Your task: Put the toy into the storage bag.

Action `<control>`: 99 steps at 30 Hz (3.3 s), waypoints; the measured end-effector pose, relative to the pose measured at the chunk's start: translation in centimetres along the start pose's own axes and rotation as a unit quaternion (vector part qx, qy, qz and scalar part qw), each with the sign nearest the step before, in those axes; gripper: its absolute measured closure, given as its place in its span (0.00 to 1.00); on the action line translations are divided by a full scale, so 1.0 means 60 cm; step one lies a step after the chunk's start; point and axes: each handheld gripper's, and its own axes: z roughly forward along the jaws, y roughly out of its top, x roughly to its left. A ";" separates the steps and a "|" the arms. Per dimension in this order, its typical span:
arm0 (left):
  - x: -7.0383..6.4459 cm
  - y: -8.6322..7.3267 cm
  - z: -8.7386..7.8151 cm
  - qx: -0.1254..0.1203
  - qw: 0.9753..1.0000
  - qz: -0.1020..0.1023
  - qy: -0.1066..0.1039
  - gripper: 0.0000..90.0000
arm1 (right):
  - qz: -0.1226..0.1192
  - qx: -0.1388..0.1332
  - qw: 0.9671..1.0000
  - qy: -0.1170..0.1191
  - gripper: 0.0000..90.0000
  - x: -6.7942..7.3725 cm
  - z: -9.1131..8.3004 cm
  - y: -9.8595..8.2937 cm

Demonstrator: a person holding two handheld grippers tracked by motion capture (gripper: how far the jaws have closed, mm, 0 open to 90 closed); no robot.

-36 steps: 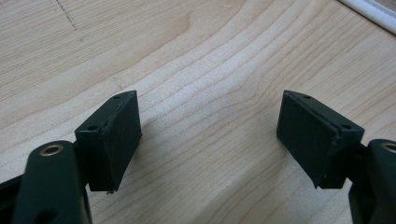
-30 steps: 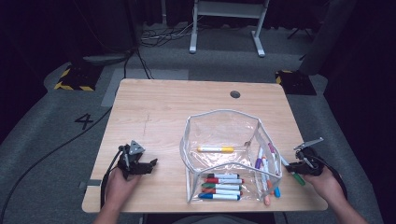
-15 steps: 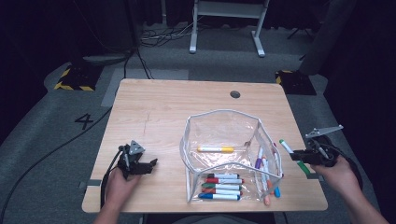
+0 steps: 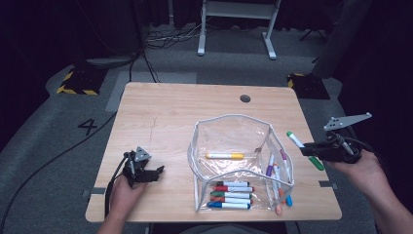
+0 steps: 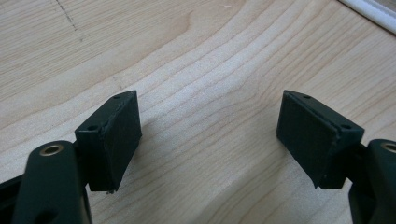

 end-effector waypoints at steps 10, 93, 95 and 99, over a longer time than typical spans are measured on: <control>0.000 0.000 0.000 0.001 1.000 0.000 0.000 0.25 | -0.055 -0.004 0.998 0.043 0.85 0.053 -0.022 0.066; -0.001 0.000 0.000 0.001 1.000 0.000 0.000 0.24 | -0.218 0.295 0.917 0.156 0.85 0.222 0.325 0.131; 0.000 0.000 0.000 0.001 1.000 0.000 -0.001 0.24 | -0.216 0.309 0.913 0.154 0.85 0.223 0.330 0.128; 0.000 0.000 0.000 0.001 1.000 0.000 -0.001 0.24 | -0.214 0.326 0.908 0.151 0.85 0.224 0.337 0.122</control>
